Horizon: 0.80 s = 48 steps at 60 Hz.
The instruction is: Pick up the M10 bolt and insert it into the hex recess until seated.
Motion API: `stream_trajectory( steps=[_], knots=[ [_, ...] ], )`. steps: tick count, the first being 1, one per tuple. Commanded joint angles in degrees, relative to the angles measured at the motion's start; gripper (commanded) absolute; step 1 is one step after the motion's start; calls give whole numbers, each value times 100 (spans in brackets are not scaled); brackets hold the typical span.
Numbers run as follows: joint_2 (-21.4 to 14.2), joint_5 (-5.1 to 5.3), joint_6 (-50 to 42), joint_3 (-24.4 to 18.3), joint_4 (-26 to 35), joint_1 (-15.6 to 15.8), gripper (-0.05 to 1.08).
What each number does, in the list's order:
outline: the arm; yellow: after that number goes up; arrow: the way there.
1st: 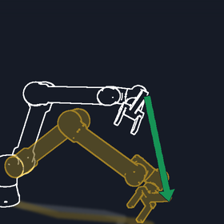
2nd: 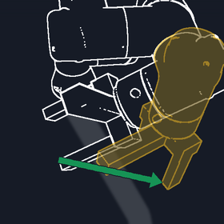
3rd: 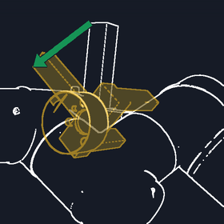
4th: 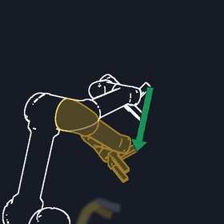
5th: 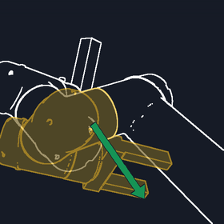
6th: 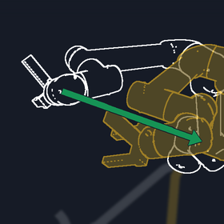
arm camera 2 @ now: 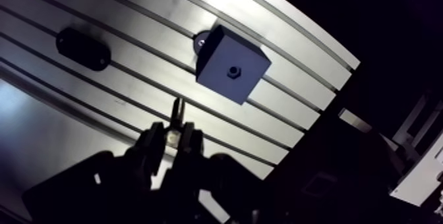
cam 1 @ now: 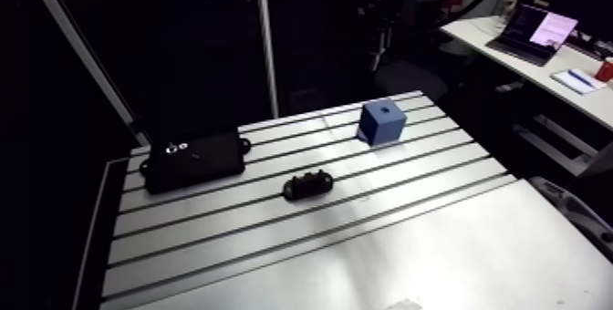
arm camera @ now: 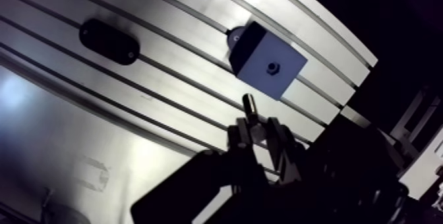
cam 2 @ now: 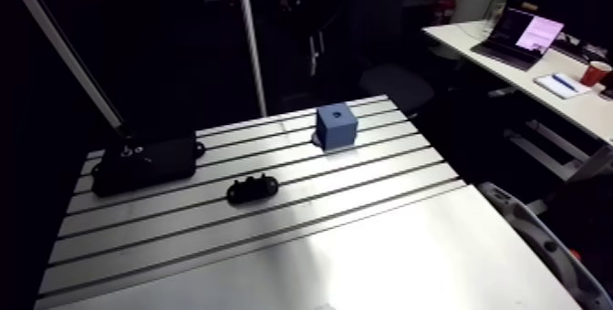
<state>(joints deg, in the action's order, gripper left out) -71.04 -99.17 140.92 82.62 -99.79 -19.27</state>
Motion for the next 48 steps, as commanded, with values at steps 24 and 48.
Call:
stream_trajectory(
  steps=[24, 48],
  knots=[
    [368, -316, 143, -154, 52, -92, 77],
    [333, -300, 538, 204, -46, -298, 77]
  ],
)
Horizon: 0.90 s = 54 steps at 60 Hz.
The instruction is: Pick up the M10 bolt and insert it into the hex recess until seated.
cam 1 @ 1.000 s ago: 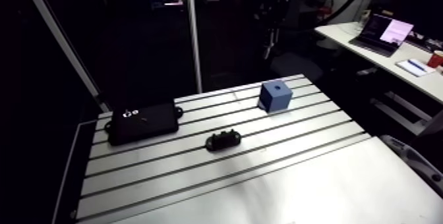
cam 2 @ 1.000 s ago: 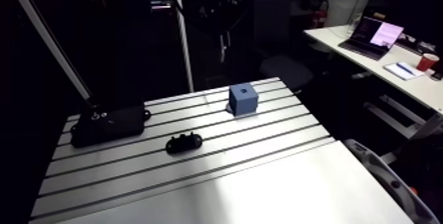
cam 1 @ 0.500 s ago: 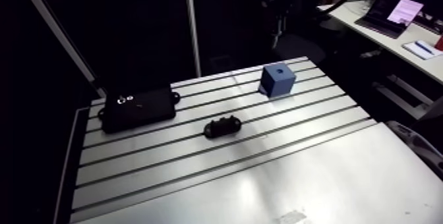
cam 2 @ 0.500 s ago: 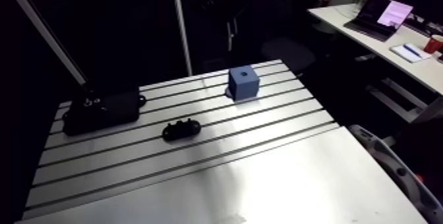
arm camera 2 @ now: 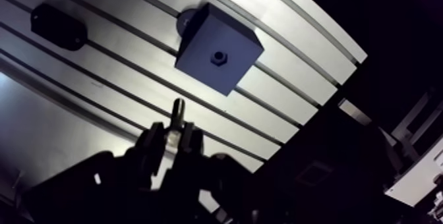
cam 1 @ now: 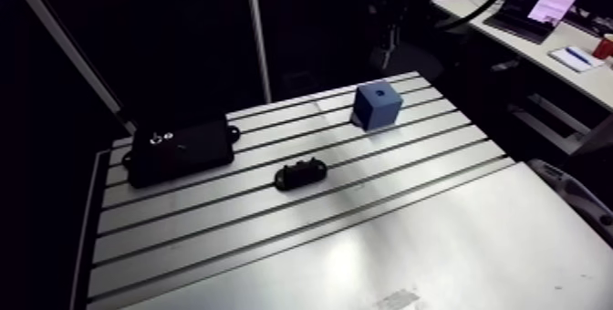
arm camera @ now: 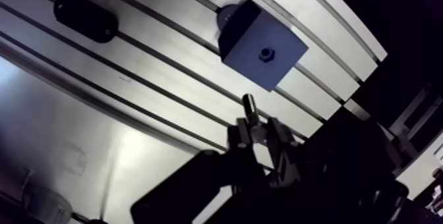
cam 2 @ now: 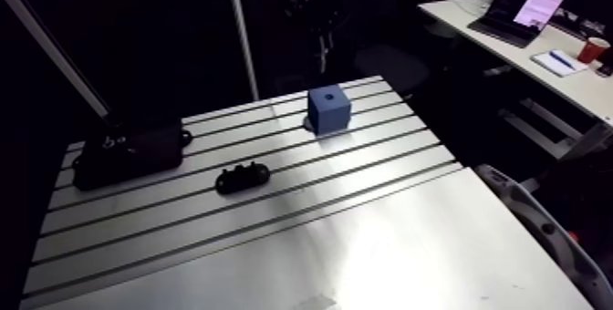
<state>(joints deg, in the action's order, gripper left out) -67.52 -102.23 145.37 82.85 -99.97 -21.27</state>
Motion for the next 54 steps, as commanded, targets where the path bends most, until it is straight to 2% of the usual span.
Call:
stream_trajectory(
  steps=[1, 54],
  knots=[
    [-19, 6, 94, 181, -28, -98, 77],
    [401, -20, 147, -65, -343, -150, 77]
  ],
)
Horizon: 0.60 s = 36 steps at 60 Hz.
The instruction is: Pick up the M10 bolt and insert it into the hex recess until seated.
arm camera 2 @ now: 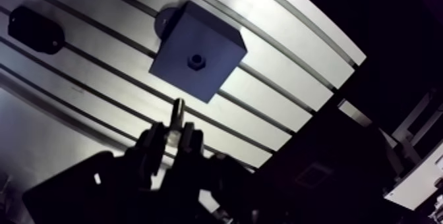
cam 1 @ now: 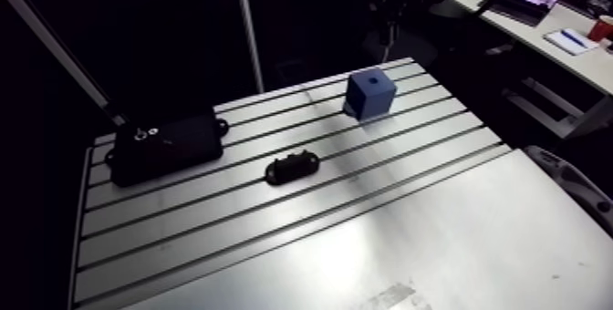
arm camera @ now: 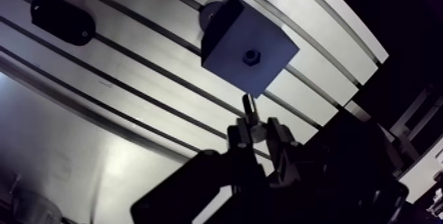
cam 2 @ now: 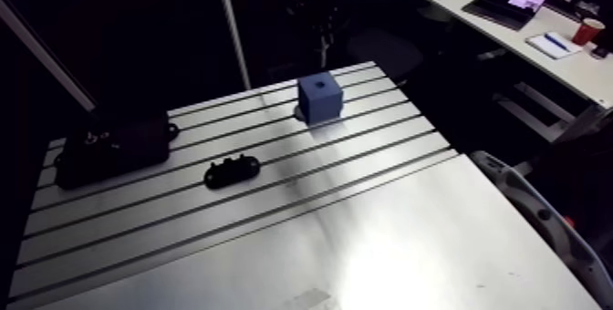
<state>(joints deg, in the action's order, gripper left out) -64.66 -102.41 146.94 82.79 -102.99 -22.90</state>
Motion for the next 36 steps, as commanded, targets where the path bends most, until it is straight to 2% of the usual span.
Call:
stream_trajectory(
  steps=[1, 26, 36],
  knots=[
    [116, -3, -10, -58, -41, 13, 77],
    [168, 6, -72, -75, -58, 31, 77],
    [211, -2, -12, -64, -278, 31, 77]
  ],
)
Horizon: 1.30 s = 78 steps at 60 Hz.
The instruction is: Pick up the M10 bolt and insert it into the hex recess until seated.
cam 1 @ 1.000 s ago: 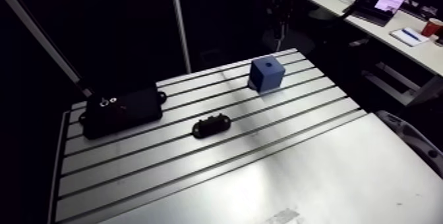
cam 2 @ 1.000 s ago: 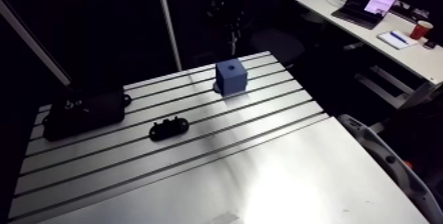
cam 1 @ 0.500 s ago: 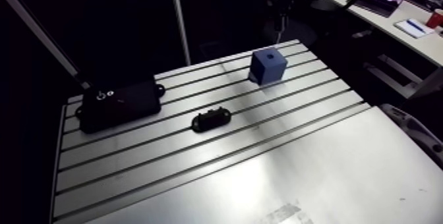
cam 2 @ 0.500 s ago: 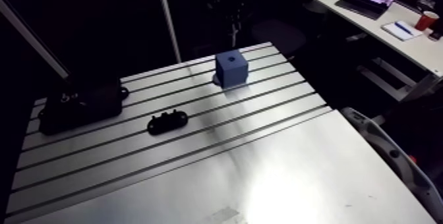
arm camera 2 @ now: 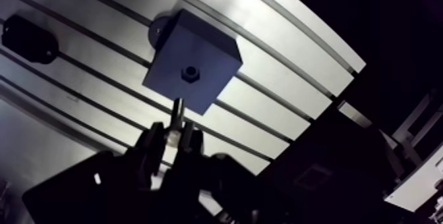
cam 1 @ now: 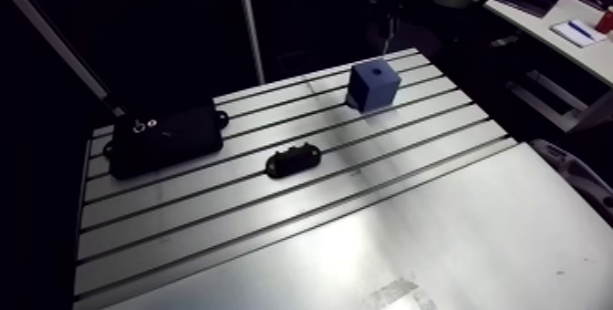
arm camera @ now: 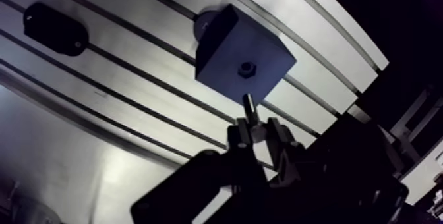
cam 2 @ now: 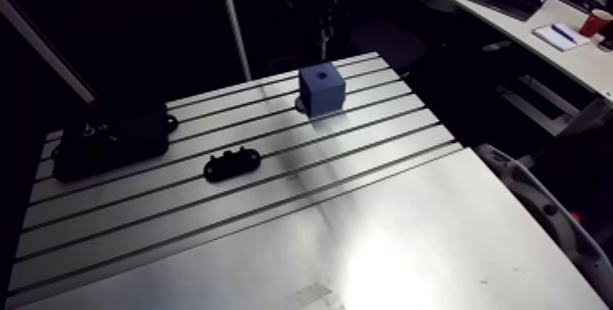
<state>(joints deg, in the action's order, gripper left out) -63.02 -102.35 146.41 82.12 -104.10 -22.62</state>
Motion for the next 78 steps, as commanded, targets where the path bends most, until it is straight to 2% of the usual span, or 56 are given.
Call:
stream_trajectory(
  steps=[1, 78],
  knots=[
    [46, -7, 41, 2, -168, 3, 77],
    [313, 0, 60, 1, -212, 3, 77]
  ],
)
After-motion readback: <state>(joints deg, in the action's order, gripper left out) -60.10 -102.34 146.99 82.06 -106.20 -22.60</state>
